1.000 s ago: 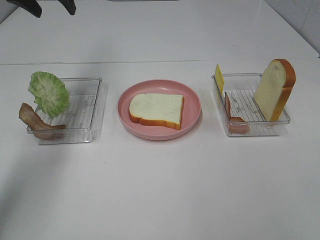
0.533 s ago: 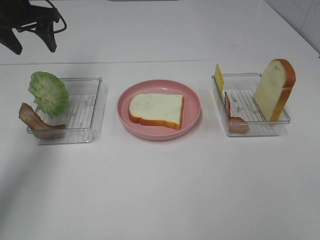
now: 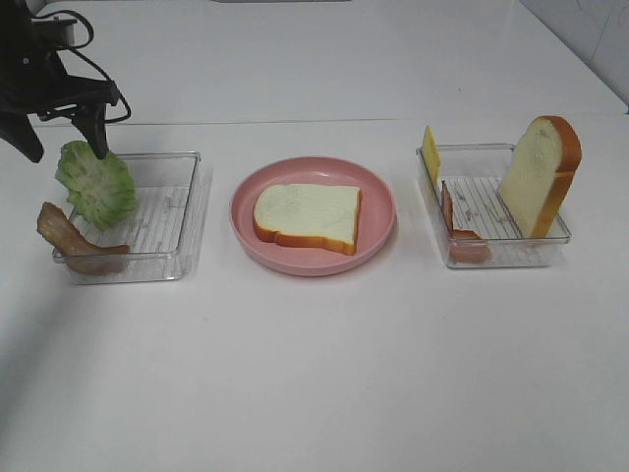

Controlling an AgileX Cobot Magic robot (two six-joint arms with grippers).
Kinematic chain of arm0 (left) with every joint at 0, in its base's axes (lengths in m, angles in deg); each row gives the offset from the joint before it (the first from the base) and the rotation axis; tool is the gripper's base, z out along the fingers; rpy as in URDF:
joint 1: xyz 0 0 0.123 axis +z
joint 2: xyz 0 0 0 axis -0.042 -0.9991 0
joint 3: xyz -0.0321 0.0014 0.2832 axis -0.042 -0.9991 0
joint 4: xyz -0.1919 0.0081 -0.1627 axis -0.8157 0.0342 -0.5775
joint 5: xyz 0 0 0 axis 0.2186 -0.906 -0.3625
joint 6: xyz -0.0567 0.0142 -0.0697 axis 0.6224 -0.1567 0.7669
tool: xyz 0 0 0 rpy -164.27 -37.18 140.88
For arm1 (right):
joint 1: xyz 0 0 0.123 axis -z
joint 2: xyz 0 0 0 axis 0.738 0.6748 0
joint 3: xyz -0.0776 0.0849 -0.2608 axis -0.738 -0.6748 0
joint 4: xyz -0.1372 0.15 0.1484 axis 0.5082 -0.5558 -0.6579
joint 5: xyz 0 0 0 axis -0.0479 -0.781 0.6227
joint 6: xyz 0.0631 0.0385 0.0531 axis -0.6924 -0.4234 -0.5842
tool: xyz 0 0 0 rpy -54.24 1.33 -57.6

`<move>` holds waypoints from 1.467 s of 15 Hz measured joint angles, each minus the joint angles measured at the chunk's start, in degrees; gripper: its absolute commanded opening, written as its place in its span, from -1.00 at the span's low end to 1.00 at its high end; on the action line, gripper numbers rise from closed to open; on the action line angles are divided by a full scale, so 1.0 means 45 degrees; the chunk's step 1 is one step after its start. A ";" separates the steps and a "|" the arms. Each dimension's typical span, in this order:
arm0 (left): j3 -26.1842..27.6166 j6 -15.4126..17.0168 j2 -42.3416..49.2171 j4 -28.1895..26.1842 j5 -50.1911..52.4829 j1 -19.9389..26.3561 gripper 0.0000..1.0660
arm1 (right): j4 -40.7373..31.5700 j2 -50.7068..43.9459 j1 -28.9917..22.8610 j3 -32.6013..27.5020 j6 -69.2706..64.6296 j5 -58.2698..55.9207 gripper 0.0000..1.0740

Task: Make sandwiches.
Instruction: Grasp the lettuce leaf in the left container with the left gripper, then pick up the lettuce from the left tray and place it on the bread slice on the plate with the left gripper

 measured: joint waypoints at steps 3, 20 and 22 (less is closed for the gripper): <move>0.0000 0.0000 -0.0420 0.0000 0.0000 0.0000 0.34 | 0.0000 0.0000 0.0000 0.0000 0.0000 0.0000 0.50; 0.0000 0.0000 -0.0522 -0.0204 0.0115 -0.0013 -1.00 | 0.0000 0.0000 0.0000 0.0000 0.0000 0.0000 0.50; 0.0000 -0.0013 -0.0497 -0.0407 0.0115 -0.0013 -1.00 | 0.0000 0.0000 0.0000 0.0000 0.0000 0.0000 0.50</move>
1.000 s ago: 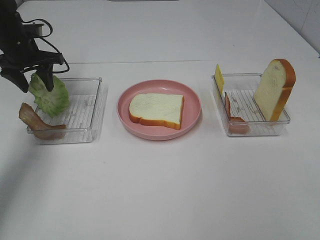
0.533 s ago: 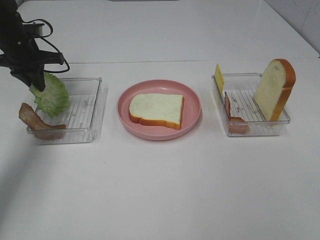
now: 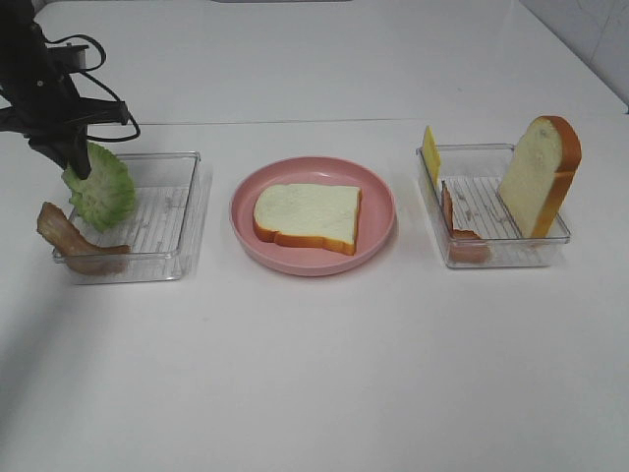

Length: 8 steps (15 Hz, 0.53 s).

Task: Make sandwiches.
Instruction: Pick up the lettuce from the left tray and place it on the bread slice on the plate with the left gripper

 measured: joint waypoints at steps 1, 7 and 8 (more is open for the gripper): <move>0.0000 -0.0013 0.0064 -0.0051 -0.0013 0.0000 -1.00 | 0.0000 0.0000 0.0000 0.0000 0.0000 0.0000 0.50; 0.0178 -0.0980 0.1070 -0.3361 0.0216 0.0000 -1.00 | 0.0000 0.0000 0.0000 0.0000 0.0000 0.0000 0.50; 0.0178 -0.1337 0.1070 -0.4240 0.0255 0.0000 -1.00 | 0.0000 0.0000 0.0000 0.0000 0.0000 0.0000 0.50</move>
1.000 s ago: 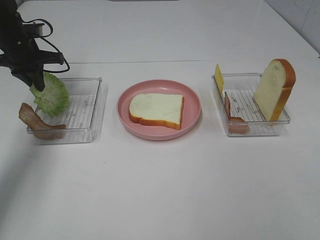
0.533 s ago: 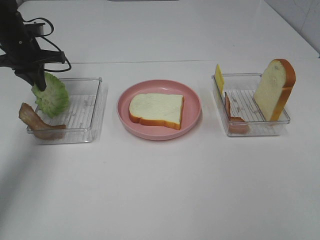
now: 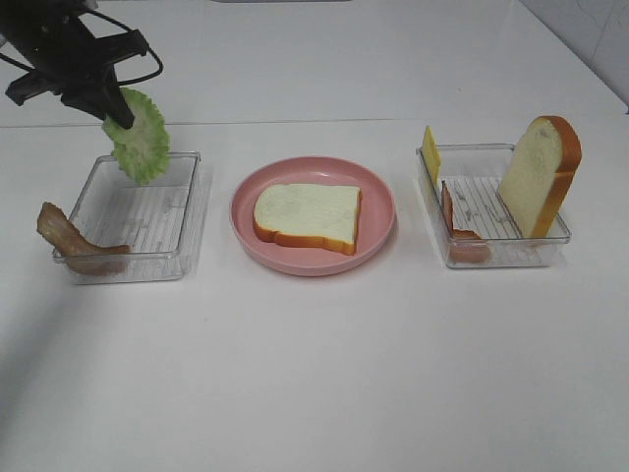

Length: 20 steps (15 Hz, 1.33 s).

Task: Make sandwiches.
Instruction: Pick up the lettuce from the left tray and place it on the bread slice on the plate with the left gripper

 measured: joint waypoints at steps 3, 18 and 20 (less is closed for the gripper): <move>0.0000 -0.0942 0.0000 -0.2152 0.0547 -0.0242 -1.00 | 0.0000 0.0000 0.0000 0.0000 0.0000 0.0000 0.50; 0.0013 -0.1490 -0.1528 -0.4813 0.3221 -0.4775 -1.00 | 0.0000 0.0000 0.0000 0.0000 0.0000 0.0000 0.50; 0.0013 -0.1439 -0.1770 -0.4686 0.3196 -0.4775 -1.00 | 0.0000 0.0000 0.0000 0.0000 0.0000 0.0000 0.50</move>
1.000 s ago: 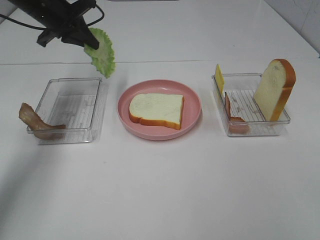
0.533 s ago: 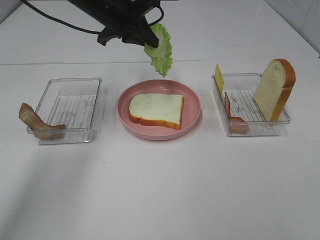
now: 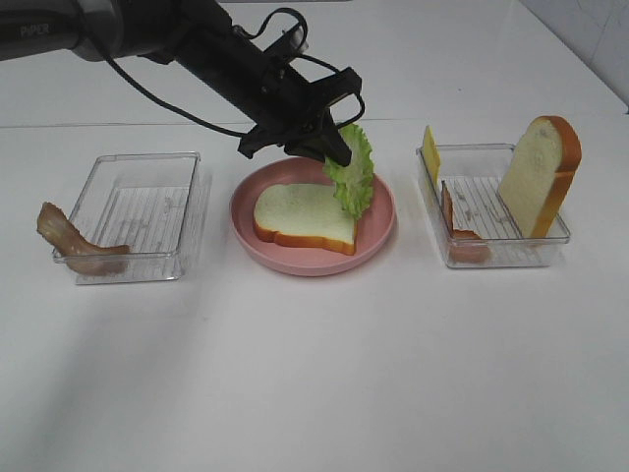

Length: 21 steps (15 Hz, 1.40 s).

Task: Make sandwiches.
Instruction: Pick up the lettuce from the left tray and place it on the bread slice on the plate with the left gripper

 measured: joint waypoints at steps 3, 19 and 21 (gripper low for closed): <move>0.0000 0.0471 -0.0166 0.1210 -0.0051 0.0076 -1.00 | 0.0000 0.0000 0.0000 0.0000 0.0000 0.0000 0.50; 0.1617 0.1795 -0.0204 0.5373 -0.1553 0.0280 0.45 | 0.0000 0.0000 0.0000 0.0000 0.0000 0.0000 0.50; 0.2623 0.1795 -0.0204 0.6328 -0.2317 0.0280 0.45 | 0.0000 0.0000 0.0000 0.0000 0.0000 0.0000 0.50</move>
